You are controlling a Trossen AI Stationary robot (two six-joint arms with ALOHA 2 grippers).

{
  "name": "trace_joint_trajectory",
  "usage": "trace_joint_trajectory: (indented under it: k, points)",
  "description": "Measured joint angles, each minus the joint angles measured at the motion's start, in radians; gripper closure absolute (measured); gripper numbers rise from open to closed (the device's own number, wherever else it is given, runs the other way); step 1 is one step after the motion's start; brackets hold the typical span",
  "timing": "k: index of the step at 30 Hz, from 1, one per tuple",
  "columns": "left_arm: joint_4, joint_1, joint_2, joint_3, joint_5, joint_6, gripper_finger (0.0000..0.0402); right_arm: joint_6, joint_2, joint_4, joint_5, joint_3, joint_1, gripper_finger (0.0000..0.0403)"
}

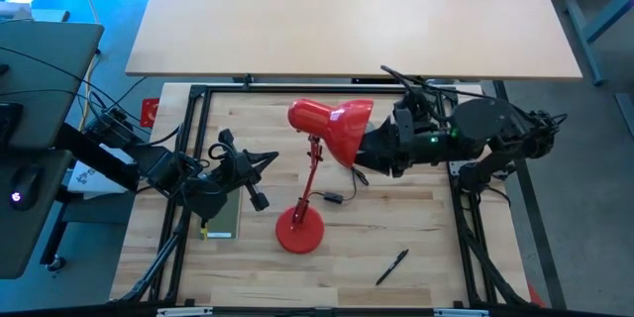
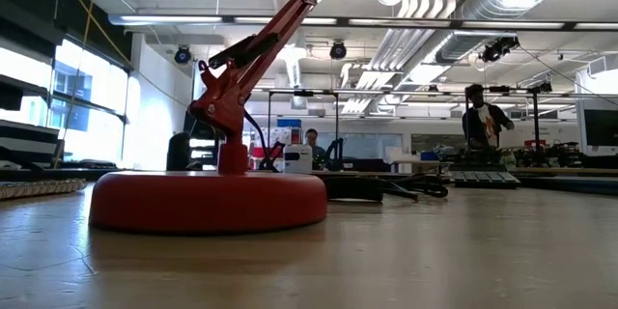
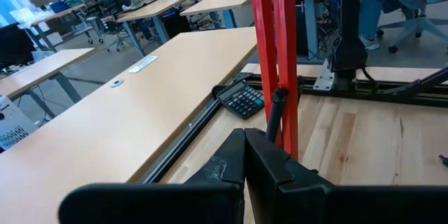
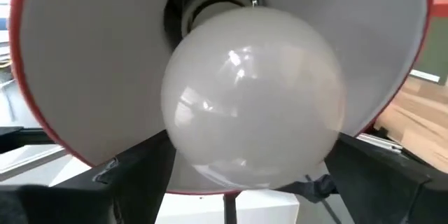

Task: Screw lightbulb
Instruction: Insert the white lightbulb into the red lamp

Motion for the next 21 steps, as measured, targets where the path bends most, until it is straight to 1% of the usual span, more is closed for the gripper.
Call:
trace_joint_trajectory:
  k: [3, 7, 10, 17, 21]
  points:
    - [0.0, 0.0, 0.0, 0.0, 0.0, 0.0, 0.0401, -0.009, -0.007, -0.027, 0.011, 0.0, 0.0, 0.0054]
    - [0.018, 0.0, 0.0, 0.0, 0.0, 0.0, 0.0402, -0.044, -0.023, -0.04, 0.066, 0.0, 0.01, 0.0054]
    - [0.023, 0.0, 0.0, 0.0, 0.0, 0.0, 0.0401, -0.049, -0.04, -0.046, 0.086, 0.001, 0.01, 0.0054]
    - [0.024, 0.0, 0.0, 0.0, 0.0, 0.0, 0.0401, -0.087, -0.05, -0.053, 0.095, 0.001, 0.033, 0.0054]
    - [0.023, 0.0, 0.0, 0.0, 0.0, 0.0, 0.0402, -0.11, -0.064, -0.118, 0.09, 0.001, 0.053, 0.0054]
